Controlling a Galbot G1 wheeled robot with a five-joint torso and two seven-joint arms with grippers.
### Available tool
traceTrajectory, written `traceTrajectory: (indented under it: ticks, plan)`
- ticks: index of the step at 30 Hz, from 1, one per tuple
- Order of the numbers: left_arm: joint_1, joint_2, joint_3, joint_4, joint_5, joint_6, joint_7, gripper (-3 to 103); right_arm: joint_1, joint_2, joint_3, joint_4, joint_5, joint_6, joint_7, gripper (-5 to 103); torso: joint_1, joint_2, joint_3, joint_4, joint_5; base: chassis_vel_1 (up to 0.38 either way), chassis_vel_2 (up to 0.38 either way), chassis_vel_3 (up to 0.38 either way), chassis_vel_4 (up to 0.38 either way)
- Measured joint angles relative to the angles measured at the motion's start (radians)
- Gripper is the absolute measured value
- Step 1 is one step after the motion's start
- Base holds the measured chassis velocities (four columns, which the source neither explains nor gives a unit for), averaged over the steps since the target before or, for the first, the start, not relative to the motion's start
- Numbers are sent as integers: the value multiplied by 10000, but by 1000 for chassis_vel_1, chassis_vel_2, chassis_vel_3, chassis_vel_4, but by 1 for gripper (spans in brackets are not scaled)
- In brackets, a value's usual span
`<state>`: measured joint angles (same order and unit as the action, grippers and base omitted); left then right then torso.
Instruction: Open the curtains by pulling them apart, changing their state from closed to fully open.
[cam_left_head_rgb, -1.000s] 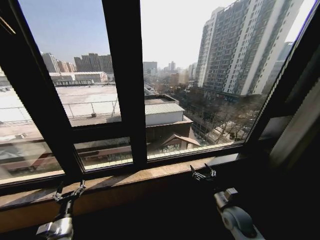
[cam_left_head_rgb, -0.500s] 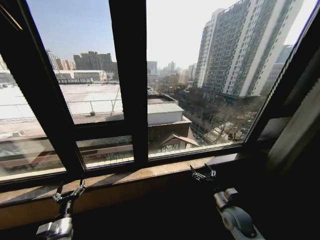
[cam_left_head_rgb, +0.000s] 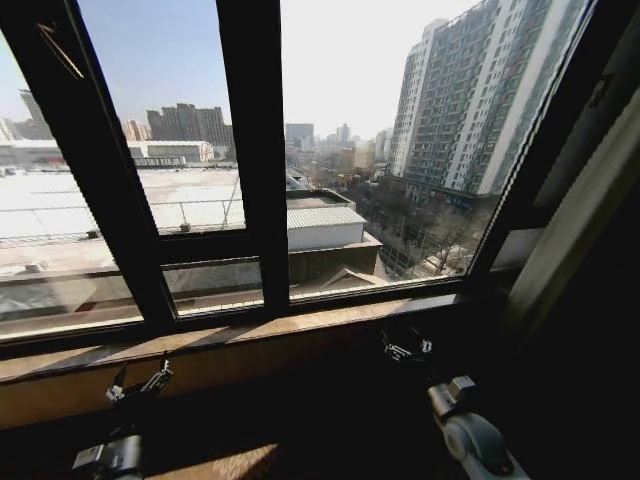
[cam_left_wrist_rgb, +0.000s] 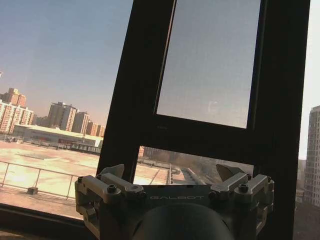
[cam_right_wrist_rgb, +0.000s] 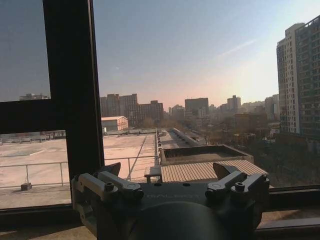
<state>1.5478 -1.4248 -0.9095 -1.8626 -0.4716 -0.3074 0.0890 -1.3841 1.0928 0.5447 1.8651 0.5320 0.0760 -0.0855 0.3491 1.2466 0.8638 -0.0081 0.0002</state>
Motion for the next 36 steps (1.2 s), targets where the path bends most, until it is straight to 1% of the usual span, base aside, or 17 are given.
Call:
traceTrajectory:
  ticks: [3, 5, 6, 8, 12, 13, 16, 20, 29, 36]
  plan:
    - [2, -1, 0, 1, 0, 0, 0, 100, 0, 0, 0, 0, 0, 0, 0, 100, -3, 2, -1, 1, -9, 257, -398, -244, 400]
    - [3, 0, 0, 0, 0, 0, 0, 100, -2, 0, 0, 0, 0, 0, 0, 100, -10, 7, -4, -2, 4, 148, -361, -148, 354]
    - [3, 0, 0, 0, 0, 0, 0, 100, -3, 0, 0, 0, 0, 0, 0, 100, -12, 10, -5, -2, 4, 97, -242, -47, 302]
    - [4, -1, 0, 0, 0, 0, 0, 100, -3, 0, 0, 0, 0, 0, 0, 100, -12, 10, -5, 1, -5, -43, -217, 0, 272]
    - [2, -1, 5, 0, -1, 0, 0, 100, -2, 0, 0, 0, 0, 0, 0, 100, -6, 3, -1, -1, -9, -111, -187, 104, 213]
    - [0, -1, 7, 0, -1, 0, 1, 100, -1, 0, 0, 0, 0, 0, 1, 100, -2, -1, 1, -2, 0, -130, -102, 134, 41]
    - [-3, -2, 9, -1, -1, 0, 3, 100, 1, -1, 1, -1, 0, 0, 1, 100, 12, -6, 5, -2, 9, -125, -34, 135, 23]
    - [-5, -2, 10, -1, -1, 0, 5, 100, 5, -2, 3, 0, 0, 0, 3, 100, 16, -8, 5, 0, -4, -94, 14, 118, 4]
    - [2, -1, 2, -1, -1, 0, 2, 100, 0, 0, 0, 0, 0, 0, 2, 100, -6, 3, -3, -1, -6, 41, -9, -26, -3]
    - [0, -1, 2, 0, -1, 0, 1, 100, 0, 0, 0, -1, 0, 0, 2, 100, 5, -3, 2, 0, 1, 33, -62, -30, 64]
